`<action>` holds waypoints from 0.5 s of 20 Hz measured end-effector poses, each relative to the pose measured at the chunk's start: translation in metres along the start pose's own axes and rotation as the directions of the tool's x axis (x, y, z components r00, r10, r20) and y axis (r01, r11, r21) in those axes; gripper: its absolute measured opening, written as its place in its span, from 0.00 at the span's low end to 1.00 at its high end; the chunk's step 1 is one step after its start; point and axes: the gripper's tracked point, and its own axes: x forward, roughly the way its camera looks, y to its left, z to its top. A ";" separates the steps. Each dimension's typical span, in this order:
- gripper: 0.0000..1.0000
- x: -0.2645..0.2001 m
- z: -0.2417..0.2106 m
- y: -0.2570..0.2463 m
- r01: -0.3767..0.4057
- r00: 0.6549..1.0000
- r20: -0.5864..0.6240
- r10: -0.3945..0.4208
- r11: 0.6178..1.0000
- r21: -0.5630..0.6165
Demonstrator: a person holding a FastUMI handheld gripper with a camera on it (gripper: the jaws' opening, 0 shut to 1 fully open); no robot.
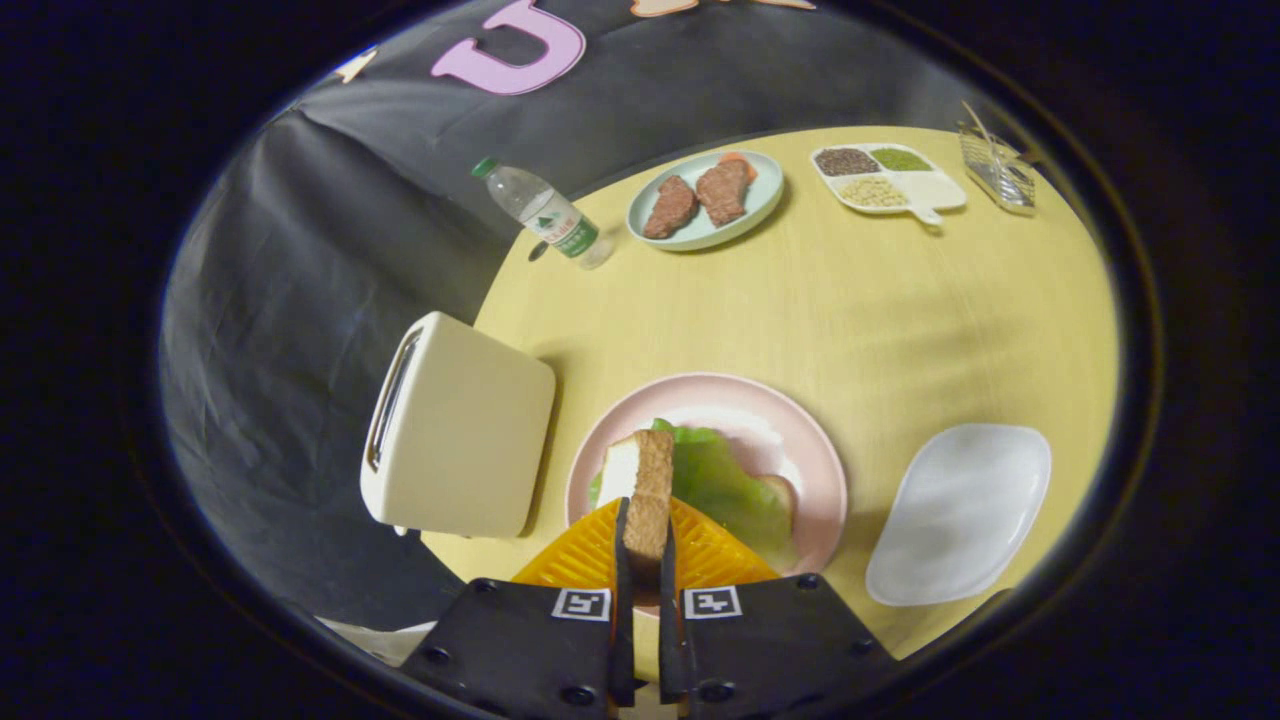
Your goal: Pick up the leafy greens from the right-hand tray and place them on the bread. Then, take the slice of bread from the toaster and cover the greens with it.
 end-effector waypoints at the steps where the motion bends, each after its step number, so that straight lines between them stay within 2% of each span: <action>1: 0.26 0.000 -0.004 -0.005 0.010 1.000 -0.011 -0.010 1.000 -0.004; 7: 0.41 -0.002 -0.013 -0.025 0.057 0.998 -0.027 -0.058 0.998 -0.034; 10: 0.55 -0.007 -0.014 -0.031 0.067 0.997 -0.022 -0.068 0.996 -0.052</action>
